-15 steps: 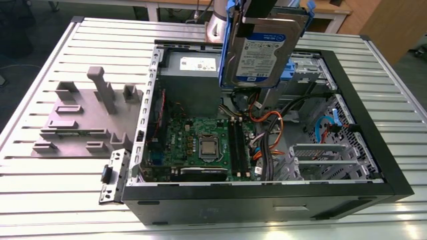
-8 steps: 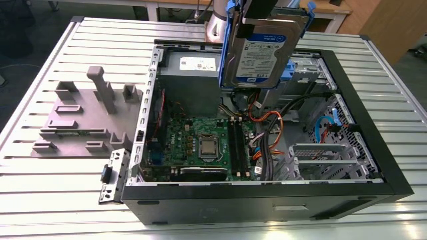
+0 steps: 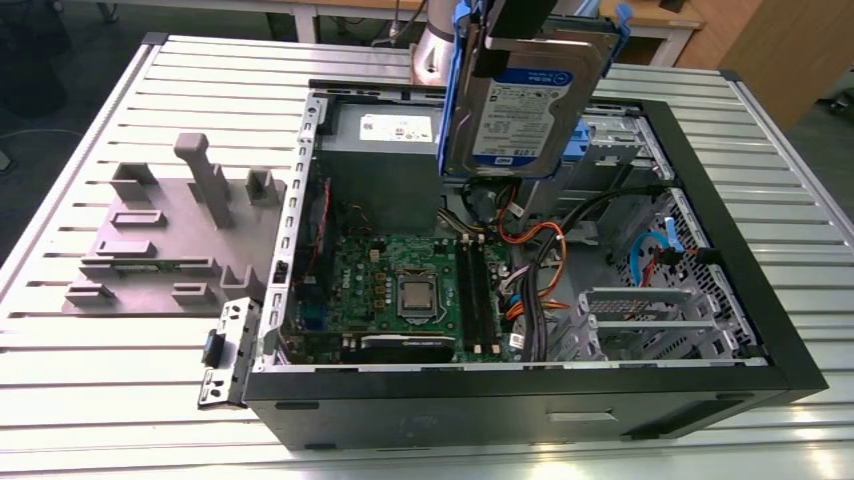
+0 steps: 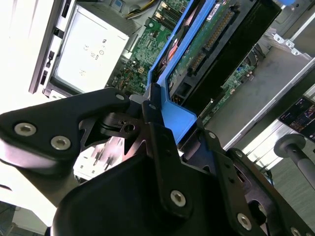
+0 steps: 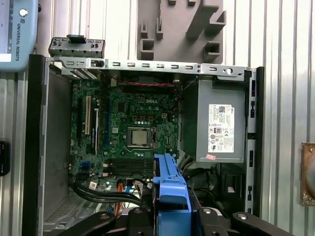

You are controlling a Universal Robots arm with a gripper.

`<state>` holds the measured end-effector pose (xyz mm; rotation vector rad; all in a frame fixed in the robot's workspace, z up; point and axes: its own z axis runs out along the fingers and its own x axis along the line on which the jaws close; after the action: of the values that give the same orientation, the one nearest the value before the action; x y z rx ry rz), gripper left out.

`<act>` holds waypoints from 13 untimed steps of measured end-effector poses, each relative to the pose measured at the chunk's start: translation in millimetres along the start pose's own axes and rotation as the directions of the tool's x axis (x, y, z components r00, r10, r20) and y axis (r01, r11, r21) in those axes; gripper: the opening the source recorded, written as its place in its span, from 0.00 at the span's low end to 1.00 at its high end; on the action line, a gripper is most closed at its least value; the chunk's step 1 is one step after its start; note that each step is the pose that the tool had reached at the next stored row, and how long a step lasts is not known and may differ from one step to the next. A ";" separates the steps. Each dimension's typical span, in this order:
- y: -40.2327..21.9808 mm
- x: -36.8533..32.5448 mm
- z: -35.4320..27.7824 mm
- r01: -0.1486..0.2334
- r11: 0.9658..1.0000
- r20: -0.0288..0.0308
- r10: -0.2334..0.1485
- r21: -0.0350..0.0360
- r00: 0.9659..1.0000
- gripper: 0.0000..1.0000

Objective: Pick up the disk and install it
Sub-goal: 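Insert the disk into the insertion slot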

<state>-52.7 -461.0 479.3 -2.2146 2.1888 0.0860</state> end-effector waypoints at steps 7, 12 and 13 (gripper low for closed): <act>0.1 5.6 -0.2 0.000 1.000 0.000 0.000 0.000 1.000 0.37; 0.2 9.2 -0.1 0.000 1.000 0.000 0.000 0.000 1.000 0.37; 0.2 9.7 -0.1 0.000 1.000 0.000 0.000 0.000 1.000 0.37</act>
<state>-52.7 -470.6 478.8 -2.2144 2.1888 0.0860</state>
